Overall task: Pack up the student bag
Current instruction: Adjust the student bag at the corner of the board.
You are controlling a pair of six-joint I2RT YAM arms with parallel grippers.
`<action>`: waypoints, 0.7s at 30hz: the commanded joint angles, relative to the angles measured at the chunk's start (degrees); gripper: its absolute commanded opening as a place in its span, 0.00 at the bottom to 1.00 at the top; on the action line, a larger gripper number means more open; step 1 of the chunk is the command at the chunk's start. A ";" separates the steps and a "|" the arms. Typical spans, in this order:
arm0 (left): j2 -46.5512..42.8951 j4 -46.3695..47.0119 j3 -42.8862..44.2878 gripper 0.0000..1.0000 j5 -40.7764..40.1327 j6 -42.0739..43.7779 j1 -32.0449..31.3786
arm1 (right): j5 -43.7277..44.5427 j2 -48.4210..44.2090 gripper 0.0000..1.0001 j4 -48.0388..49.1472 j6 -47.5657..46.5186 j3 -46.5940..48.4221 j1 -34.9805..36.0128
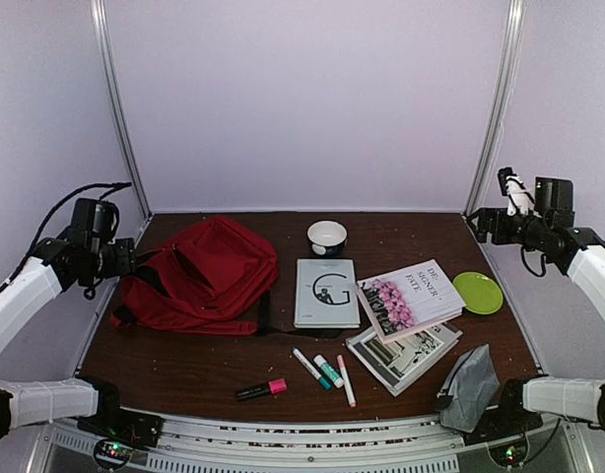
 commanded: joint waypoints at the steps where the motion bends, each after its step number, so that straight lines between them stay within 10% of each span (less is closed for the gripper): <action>1: -1.69 -0.86 -2.06 0.70 12.19 -2.37 2.93 | -9.32 1.17 0.95 2.46 -4.84 -1.23 1.39; 21: 10.05 -5.80 2.76 0.68 27.66 -3.69 -2.69 | -14.15 9.23 0.57 -8.72 -15.51 4.22 28.80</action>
